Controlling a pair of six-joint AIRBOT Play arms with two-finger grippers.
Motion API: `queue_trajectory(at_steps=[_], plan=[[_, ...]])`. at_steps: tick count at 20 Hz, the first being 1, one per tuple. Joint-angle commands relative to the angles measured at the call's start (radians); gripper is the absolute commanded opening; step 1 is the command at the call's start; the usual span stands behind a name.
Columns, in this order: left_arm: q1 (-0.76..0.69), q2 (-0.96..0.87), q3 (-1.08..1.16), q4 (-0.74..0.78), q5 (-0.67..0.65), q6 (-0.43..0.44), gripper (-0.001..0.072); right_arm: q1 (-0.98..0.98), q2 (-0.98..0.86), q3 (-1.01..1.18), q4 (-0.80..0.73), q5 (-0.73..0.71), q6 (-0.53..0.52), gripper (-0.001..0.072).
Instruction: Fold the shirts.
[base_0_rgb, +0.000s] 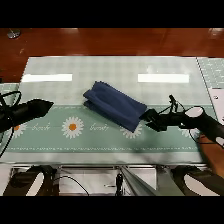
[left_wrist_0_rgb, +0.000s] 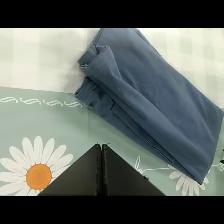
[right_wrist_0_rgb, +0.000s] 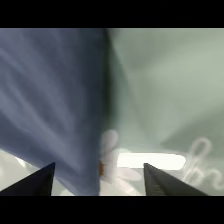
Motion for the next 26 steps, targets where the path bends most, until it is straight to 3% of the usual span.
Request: queue_trajectory(at_steps=[1,7,8,9,10,11,14,17,20,23,26], plan=[[0.0,0.0,0.0,0.0,0.0,0.0,0.0019,0.004,-0.147,0.072,0.132,0.042,-0.124,0.0628],[0.0,0.0,0.0,0.0,0.0,0.0,0.0019,0.029,-0.283,0.182,0.147,0.056,-0.133,0.0606],[0.0,0.0,0.0,0.0,0.0,0.0,0.0019,0.058,-0.297,0.201,0.144,0.065,-0.138,0.0527],[0.0,0.0,0.0,0.0,0.0,0.0,0.0019,0.088,-0.306,0.225,0.143,0.081,-0.153,0.0396],[0.0,0.0,0.0,0.0,0.0,0.0,0.0019,0.116,-0.309,0.256,0.134,0.1,-0.181,0.0167],[0.0,0.0,0.0,0.0,0.0,0.0,0.0019,0.133,-0.307,0.297,0.111,0.129,-0.196,0.0025],[0.0,0.0,0.0,0.0,0.0,0.0,0.0019,0.134,-0.291,0.477,0.013,0.246,-0.166,0.0024],[0.0,0.0,0.0,0.0,0.0,0.0,0.0019,0.129,-0.218,0.721,-0.174,0.28,-0.033,0.0023],[0.0,0.0,0.0,-0.021,0.0,0.0,0.0019,0.091,-0.162,0.963,-0.3,0.411,0.045,0.0023],[0.0,0.0,0.0,-0.042,0.0,0.0,0.0019,-0.005,-0.084,1.084,-0.409,0.467,0.139,0.0023],[0.0,0.0,0.0,-0.042,0.0,0.0,0.0019,-0.167,-0.006,1.115,-0.408,0.586,0.161,0.0023]])
